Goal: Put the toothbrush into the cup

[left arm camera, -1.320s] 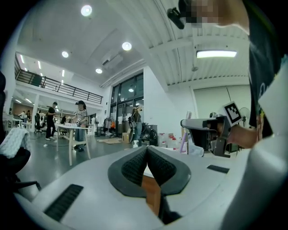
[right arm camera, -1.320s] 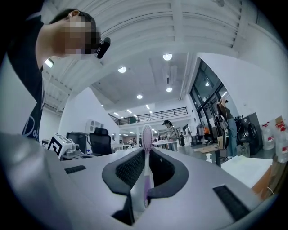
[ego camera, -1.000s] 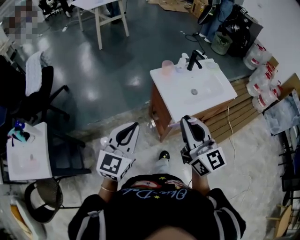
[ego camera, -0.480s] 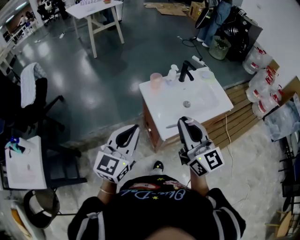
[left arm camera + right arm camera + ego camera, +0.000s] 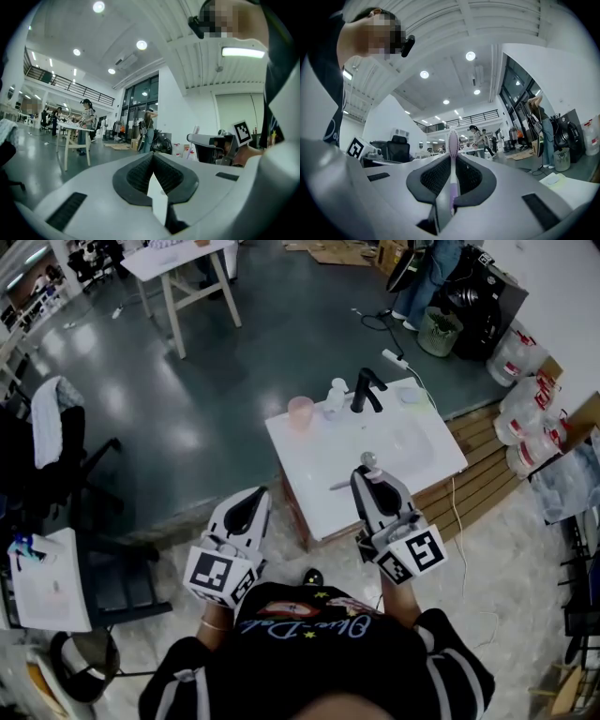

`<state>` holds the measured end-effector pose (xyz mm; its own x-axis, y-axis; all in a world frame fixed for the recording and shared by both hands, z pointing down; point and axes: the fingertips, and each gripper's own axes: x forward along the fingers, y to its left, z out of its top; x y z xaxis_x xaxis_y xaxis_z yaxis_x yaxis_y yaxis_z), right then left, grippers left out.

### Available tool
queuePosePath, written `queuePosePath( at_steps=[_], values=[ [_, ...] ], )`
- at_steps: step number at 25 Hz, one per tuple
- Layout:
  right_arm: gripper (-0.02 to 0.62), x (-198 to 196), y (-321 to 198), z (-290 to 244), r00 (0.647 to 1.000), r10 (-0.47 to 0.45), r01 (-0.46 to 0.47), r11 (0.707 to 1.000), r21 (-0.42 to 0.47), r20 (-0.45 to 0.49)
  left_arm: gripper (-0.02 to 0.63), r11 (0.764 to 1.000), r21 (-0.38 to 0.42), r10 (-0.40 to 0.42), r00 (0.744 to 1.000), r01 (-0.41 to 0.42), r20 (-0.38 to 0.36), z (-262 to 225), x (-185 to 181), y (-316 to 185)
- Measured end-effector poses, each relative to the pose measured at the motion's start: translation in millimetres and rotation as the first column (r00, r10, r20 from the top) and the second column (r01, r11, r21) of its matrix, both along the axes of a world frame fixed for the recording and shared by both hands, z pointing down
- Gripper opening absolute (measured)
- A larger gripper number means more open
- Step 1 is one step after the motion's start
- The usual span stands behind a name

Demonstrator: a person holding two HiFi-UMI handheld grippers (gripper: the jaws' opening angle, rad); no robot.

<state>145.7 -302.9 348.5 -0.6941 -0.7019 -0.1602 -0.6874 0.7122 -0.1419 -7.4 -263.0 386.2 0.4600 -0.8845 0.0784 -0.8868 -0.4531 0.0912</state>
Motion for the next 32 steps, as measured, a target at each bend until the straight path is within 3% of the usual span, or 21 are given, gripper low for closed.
queuePosePath(
  at_steps=[3, 17, 32],
  values=[
    [0.023, -11.2, -18.8, 2.7, 1.000, -0.006, 0.006, 1.000, -0.001, -0.012, -0.002, 1.000, 0.002, -0.019, 1.000, 0.019, -0.006, 3.0, -14.6, -17.3],
    [0.023, -83.1, -134.5, 0.4, 0.998, 0.024, -0.023, 1.000, 0.020, -0.065, -0.002, 0.999, 0.017, 0.048, 0.998, -0.048, 0.028, 11.0, -71.9, -136.8],
    [0.023, -126.4, -221.3, 44.3, 0.985, 0.054, -0.062, 0.997, -0.040, -0.166, -0.002, 0.998, -0.053, 0.040, 0.999, -0.039, 0.019, 41.2, -120.5, -206.3]
  ],
)
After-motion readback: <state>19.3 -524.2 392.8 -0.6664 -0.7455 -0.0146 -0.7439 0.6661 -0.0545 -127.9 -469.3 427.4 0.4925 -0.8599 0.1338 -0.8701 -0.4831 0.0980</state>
